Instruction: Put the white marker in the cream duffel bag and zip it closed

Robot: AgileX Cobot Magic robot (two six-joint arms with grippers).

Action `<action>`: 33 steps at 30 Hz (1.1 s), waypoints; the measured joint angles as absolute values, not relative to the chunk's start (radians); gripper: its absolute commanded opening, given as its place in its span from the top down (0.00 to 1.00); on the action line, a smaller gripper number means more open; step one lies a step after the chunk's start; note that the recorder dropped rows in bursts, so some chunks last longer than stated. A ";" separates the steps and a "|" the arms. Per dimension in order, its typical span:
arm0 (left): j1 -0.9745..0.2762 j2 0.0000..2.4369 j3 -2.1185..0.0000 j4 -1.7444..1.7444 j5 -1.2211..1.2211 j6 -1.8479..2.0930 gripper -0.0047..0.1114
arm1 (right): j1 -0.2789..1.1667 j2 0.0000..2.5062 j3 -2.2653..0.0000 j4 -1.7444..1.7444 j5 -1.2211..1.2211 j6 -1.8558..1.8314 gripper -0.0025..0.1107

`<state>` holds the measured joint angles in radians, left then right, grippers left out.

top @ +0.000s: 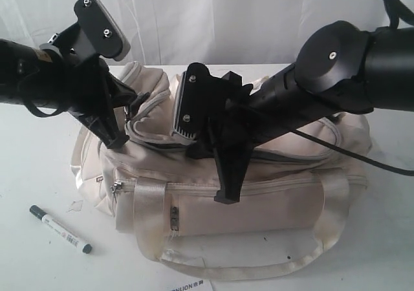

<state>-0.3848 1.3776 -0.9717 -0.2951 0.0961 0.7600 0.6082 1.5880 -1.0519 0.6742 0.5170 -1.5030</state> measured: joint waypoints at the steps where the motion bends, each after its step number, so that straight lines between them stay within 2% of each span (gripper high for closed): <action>1: -0.385 1.382 -0.972 -0.295 0.085 0.760 0.96 | 0.608 1.586 -1.052 0.674 0.519 -1.499 0.98; 12: -0.385 1.438 -0.976 -0.295 -0.036 0.760 0.96 | 0.608 1.581 -1.052 0.674 0.554 -1.477 0.98; 28: -0.385 1.539 -1.132 -0.295 -0.026 0.760 0.96 | 0.608 1.581 -1.054 0.645 0.548 -1.432 0.98; 29: -0.385 1.539 -1.132 -0.295 -0.020 0.760 0.93 | 0.608 1.581 -1.054 0.645 0.548 -1.432 0.98; 31: -0.385 1.528 -1.136 -0.295 0.034 0.752 0.80 | 0.608 1.581 -1.054 0.641 0.562 -1.420 0.98; 33: -0.385 1.504 -1.136 -0.299 0.099 0.750 0.62 | 0.608 1.581 -1.054 0.637 0.568 -1.416 0.98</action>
<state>-0.3848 1.5042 -1.1357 -0.2990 0.0989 0.7496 0.6082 1.5814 -1.0538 0.6374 0.5677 -1.4165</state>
